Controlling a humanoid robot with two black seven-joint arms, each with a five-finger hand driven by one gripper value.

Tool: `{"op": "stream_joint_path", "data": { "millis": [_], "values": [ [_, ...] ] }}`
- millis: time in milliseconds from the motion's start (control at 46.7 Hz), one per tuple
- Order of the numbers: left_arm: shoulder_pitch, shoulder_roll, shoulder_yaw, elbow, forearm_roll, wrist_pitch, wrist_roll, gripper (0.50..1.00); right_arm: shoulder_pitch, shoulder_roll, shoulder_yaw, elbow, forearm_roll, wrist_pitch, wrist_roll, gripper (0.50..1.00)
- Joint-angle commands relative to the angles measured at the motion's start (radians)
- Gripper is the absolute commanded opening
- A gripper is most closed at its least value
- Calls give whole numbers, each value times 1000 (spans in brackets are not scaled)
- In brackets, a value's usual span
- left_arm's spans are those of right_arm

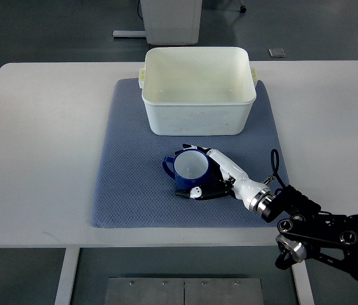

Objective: Place cup in box with right hand
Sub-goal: 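Close the right hand firmly on the mug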

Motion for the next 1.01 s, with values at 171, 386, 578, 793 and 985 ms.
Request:
{"op": "stream_joint_path", "data": {
  "millis": [171,386,578,793,985],
  "values": [
    [0,0,0,0,1,0,0,1000,24,20,-34,0,3,-4,2,671],
    [0,0,0,0,1,0,0,1000,35,23,-35,2,17,-4,2,500],
    [0,0,0,0,0,0,-1,1000,35,23,-35,3,17,-4,5,500],
    [0,0,0,0,0,0,0,1000,37,21,-35,8,17,-4,11,500],
    [0,0,0,0,0,0,0,1000,40,14,-32,9,17,-4,14,500]
  ]
}}
